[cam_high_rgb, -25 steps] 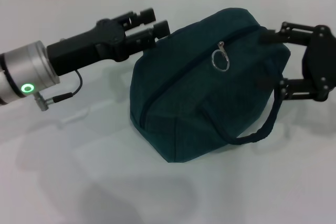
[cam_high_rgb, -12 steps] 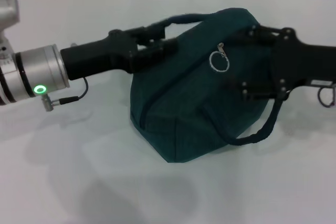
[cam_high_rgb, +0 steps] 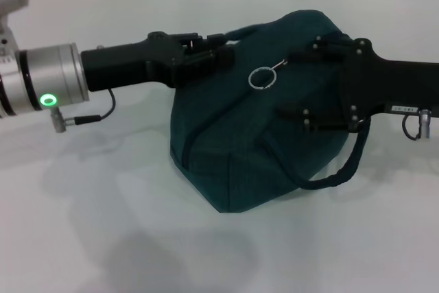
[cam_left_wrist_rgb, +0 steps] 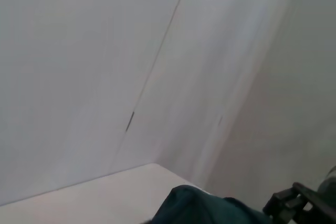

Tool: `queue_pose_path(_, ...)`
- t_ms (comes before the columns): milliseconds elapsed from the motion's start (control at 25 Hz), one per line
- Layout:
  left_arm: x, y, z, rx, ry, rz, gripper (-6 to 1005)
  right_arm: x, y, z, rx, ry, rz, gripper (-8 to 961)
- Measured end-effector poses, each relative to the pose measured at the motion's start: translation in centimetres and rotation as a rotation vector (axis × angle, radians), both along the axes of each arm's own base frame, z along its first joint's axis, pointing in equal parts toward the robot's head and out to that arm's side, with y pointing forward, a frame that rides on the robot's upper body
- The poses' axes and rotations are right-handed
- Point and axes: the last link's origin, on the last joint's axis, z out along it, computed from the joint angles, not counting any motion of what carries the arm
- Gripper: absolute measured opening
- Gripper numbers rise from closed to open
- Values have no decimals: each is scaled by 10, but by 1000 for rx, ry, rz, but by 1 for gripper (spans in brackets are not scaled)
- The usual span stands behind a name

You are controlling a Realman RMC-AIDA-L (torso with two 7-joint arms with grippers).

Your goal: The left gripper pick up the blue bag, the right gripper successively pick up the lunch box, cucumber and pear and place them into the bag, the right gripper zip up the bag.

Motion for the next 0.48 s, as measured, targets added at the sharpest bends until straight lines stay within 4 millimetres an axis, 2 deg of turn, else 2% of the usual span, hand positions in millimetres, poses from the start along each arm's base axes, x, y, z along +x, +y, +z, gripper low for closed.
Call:
queue_pose_path(120, 3, 2, 1, -21, 15, -6, 327, 0, 0, 0, 11, 1, 6, 780)
queue_pose_path(480, 6, 3, -9, -66, 97, -43, 325, -2, 0, 1, 17, 22, 6, 780)
